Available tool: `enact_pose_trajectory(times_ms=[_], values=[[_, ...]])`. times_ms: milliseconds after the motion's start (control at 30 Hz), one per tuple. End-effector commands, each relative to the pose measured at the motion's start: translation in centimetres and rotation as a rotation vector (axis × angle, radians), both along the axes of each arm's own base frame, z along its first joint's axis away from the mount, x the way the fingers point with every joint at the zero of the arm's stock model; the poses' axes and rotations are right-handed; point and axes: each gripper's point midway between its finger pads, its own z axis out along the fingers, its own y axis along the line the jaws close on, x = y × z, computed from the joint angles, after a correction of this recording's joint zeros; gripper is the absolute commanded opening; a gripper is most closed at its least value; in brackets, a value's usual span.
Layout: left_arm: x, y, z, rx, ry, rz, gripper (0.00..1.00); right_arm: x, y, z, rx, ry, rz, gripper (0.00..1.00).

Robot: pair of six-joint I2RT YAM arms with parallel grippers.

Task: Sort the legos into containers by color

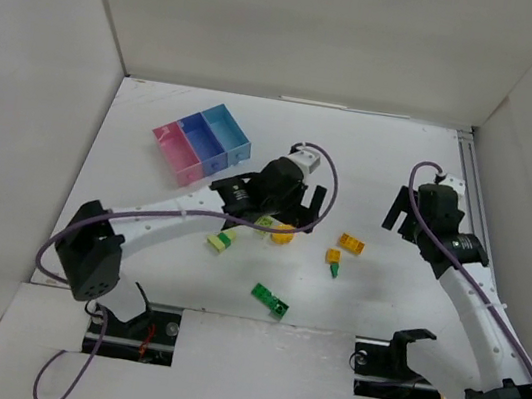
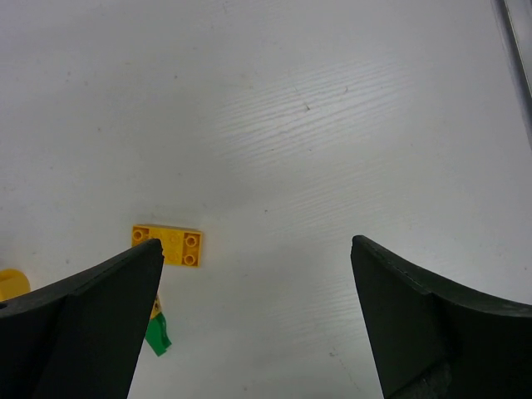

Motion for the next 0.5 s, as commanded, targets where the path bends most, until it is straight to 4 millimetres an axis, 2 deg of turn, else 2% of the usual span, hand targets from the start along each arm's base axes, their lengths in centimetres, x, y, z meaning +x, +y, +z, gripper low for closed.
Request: enact_pose_trajectory(times_ms=[0, 133, 200, 233, 267, 400, 467], values=[[1.3, -2.5, 1.1, 0.038, -0.060, -0.102, 0.94, 0.4, 0.0, 2.0, 0.047, -0.029, 0.024, 0.99], [2.3, -1.3, -1.1, 0.154, -0.049, -0.048, 0.93, 0.2, -0.4, 1.8, 0.035, -0.021, 0.047, 0.99], [2.2, -0.6, -2.7, 0.185, -0.043, -0.070, 0.91, 0.0, -0.2, 1.4, 0.032, -0.008, 0.064, 0.97], [1.5, -1.0, -3.4, 0.174, -0.027, -0.120, 0.90, -0.1, -0.3, 1.1, 0.030, 0.001, 0.064, 0.97], [1.5, -0.4, -4.8, 0.194, -0.006, -0.126, 0.89, -0.1, -0.1, 1.0, 0.030, 0.004, 0.080, 0.97], [1.0, -1.4, -6.9, 0.222, -0.030, -0.197, 0.87, 0.4, 0.4, 0.8, 0.033, -0.014, 0.115, 0.97], [1.1, -1.0, -8.4, 0.261, -0.019, -0.200, 0.87, 0.7, 0.8, 1.0, 0.035, -0.027, 0.150, 0.97]])
